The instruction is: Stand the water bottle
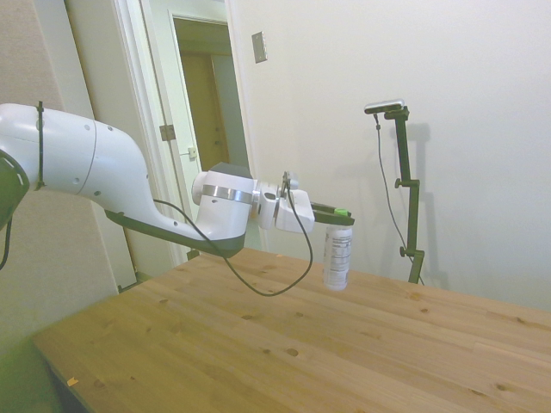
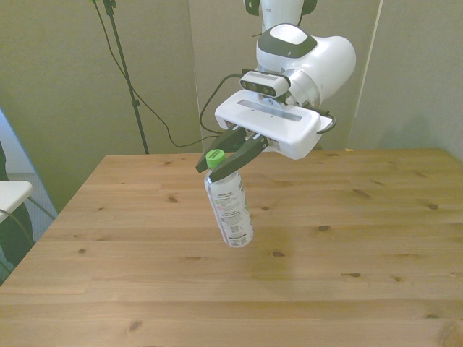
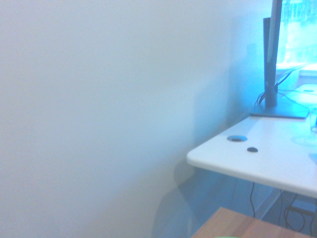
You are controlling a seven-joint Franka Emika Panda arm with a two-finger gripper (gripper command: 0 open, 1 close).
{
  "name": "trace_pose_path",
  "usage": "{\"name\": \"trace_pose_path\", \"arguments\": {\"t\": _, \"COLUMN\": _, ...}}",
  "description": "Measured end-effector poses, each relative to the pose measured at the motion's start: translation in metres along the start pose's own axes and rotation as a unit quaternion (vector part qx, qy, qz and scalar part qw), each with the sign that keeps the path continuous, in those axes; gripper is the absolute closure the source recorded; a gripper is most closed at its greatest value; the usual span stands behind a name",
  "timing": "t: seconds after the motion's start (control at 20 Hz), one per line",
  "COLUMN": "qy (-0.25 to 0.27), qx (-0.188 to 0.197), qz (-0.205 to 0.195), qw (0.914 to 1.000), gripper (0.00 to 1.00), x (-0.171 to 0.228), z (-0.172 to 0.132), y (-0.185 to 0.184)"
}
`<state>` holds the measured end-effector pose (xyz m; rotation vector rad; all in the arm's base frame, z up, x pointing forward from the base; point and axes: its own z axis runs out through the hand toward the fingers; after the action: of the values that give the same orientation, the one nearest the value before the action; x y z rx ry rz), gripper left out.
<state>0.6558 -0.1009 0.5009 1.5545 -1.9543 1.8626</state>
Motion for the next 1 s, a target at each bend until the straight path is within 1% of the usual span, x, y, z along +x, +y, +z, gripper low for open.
{"name": "trace_pose_path", "arguments": {"t": 0.1, "qy": 0.014, "qx": 0.005, "qz": 0.007, "qw": 0.9999, "gripper": 1.0, "x": 0.003, "z": 0.006, "y": -0.013}}
{"name": "trace_pose_path", "arguments": {"t": 0.2, "qy": 0.024, "qx": 0.005, "qz": 0.008, "qw": 0.9997, "gripper": 1.0, "x": -0.004, "z": 0.014, "y": -0.017}}
{"name": "trace_pose_path", "arguments": {"t": 0.55, "qy": 0.06, "qx": -0.002, "qz": -0.004, "qw": 0.9982, "gripper": 1.0, "x": -0.044, "z": 0.053, "y": -0.018}}
{"name": "trace_pose_path", "arguments": {"t": 0.85, "qy": 0.067, "qx": -0.003, "qz": -0.015, "qw": 0.9976, "gripper": 1.0, "x": -0.079, "z": 0.073, "y": -0.012}}
{"name": "trace_pose_path", "arguments": {"t": 1.0, "qy": 0.073, "qx": -0.001, "qz": -0.024, "qw": 0.997, "gripper": 1.0, "x": -0.09, "z": 0.081, "y": -0.008}}
